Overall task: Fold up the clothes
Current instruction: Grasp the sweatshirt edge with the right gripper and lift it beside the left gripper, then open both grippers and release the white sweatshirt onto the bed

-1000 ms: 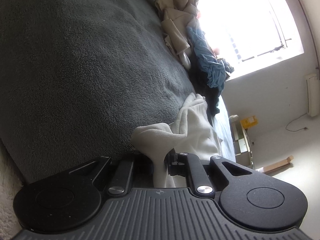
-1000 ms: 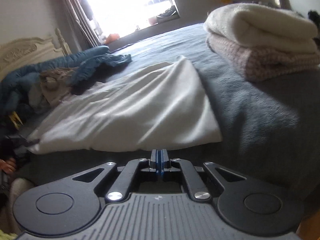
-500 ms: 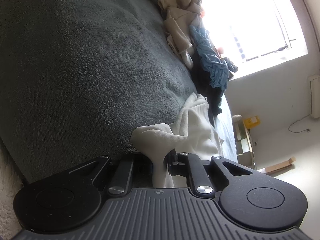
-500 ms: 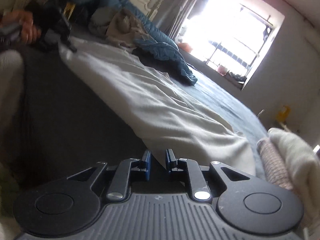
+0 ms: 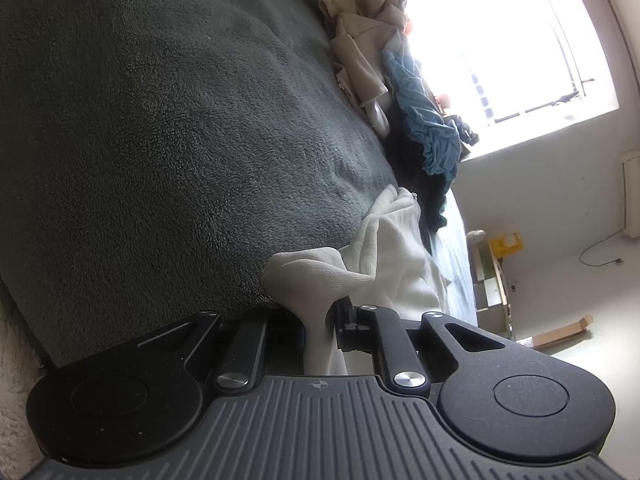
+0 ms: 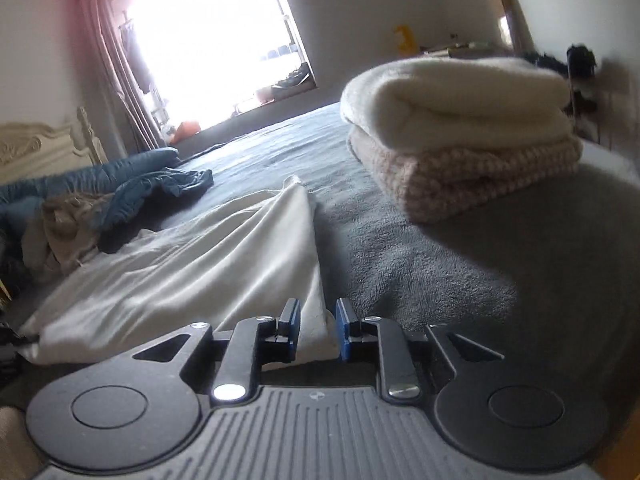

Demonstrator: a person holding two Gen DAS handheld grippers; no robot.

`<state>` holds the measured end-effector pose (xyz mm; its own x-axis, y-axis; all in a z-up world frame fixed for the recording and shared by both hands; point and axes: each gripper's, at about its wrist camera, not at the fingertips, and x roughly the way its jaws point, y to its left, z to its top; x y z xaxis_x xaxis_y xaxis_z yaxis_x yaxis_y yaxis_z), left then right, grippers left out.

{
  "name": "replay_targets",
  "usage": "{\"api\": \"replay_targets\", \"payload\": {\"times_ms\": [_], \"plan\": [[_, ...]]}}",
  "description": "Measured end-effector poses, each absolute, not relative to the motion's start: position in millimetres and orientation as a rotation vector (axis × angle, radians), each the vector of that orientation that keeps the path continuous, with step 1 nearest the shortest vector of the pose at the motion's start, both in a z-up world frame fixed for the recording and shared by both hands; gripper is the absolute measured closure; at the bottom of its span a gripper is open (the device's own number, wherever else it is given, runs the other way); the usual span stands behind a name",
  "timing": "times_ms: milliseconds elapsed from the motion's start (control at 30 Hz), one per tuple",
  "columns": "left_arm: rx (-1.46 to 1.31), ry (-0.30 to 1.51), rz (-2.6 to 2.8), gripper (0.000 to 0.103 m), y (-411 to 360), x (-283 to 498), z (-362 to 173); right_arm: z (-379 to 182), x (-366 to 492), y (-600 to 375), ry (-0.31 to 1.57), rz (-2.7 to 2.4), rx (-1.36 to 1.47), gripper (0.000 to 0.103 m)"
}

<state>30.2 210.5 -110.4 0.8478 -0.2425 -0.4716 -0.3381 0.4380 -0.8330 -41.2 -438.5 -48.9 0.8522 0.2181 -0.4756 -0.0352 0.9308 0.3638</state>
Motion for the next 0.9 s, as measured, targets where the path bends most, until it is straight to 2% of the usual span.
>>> {"api": "replay_targets", "payload": {"times_ms": [133, 400, 500, 533, 567, 733, 900], "plan": [[-1.135, 0.584, 0.067, 0.091, 209.3, 29.5, -110.7, -62.3, -24.4, -449.3, 0.589, 0.193, 0.427, 0.079], [-1.131, 0.583, 0.074, 0.091, 206.8, 31.3, -111.6, -66.3, -24.8, -453.5, 0.553, 0.311, 0.464, 0.081], [-1.13, 0.582, 0.077, 0.091, 206.6, 31.5, -111.2, -71.0, -15.8, -447.5, 0.585, 0.297, 0.434, 0.086], [-1.129, 0.581, 0.079, 0.091, 206.3, 31.7, -110.9, -71.7, -14.5, -441.6, 0.595, 0.285, 0.394, 0.095], [-1.124, 0.58, 0.081, 0.091, 205.8, 32.2, -110.4, -71.2, -14.9, -432.2, 0.601, 0.253, 0.32, 0.098], [-1.118, 0.577, 0.086, 0.091, 205.2, 35.3, -109.2, -54.4, -30.9, -384.7, 0.558, 0.093, -0.106, 0.101], [-1.11, 0.579, 0.075, 0.092, 206.9, 37.8, -108.0, -14.2, -50.4, -365.4, 0.419, 0.052, -0.318, 0.101]]}}
